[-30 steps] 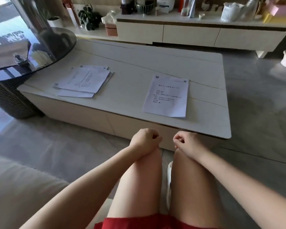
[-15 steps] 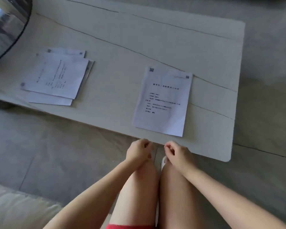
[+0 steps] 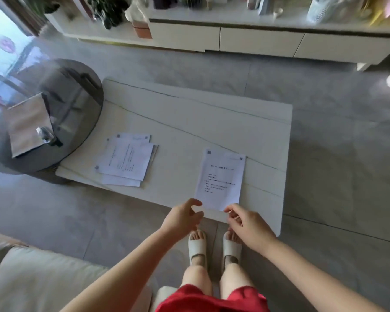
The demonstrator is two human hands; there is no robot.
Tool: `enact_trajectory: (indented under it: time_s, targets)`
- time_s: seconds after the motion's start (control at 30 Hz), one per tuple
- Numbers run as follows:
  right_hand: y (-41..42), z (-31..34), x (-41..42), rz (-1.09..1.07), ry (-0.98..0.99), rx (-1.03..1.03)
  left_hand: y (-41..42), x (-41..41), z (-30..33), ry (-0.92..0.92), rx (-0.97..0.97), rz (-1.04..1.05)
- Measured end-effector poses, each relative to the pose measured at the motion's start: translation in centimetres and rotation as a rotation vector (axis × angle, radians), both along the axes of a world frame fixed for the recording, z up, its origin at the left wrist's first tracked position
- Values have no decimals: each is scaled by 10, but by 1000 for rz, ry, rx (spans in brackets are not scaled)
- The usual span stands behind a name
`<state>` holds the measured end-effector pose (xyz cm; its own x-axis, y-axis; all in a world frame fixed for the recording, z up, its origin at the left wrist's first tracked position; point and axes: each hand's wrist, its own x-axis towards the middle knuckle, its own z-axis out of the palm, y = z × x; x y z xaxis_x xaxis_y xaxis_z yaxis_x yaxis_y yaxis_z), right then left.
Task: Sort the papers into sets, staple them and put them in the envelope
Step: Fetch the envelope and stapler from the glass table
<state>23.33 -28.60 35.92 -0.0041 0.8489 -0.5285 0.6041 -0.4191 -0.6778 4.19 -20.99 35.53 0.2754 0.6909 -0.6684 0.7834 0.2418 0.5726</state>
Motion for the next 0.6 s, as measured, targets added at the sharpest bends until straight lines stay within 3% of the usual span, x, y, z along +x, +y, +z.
enact_trajectory:
  time_s: [0.13, 0.33, 0.6]
  targets:
    - [-9, 50, -1, -2, 74, 35, -16, -6, 57, -52, 29, 30]
    - [-14, 74, -24, 15, 131, 84, -47, -13, 77, -44, 34, 174]
    - [13, 64, -56, 374, 63, 66, -72, -38, 79, -74, 73, 462]
